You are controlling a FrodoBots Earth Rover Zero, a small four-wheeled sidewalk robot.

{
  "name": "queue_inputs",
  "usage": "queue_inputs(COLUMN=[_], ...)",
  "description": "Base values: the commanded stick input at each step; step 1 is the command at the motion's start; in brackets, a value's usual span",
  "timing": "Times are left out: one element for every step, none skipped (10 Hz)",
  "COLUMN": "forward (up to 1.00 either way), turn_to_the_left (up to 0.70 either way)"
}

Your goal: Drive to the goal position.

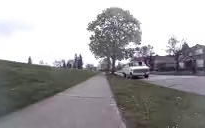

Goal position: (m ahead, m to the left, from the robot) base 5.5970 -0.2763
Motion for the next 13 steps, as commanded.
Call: queue_inputs(forward=[1.0, 1.0, 1.0, 1.0, 1.0, 1.0, 1.0, 1.0, 1.0, 1.0, 1.0, 1.0, 1.0], turn_to_the_left=[0.0, 0.0, 0.0, 0.0, 0.0, 0.0, 0.0, 0.0, 0.0, 0.0, 0.24, 0.28, 0.31])
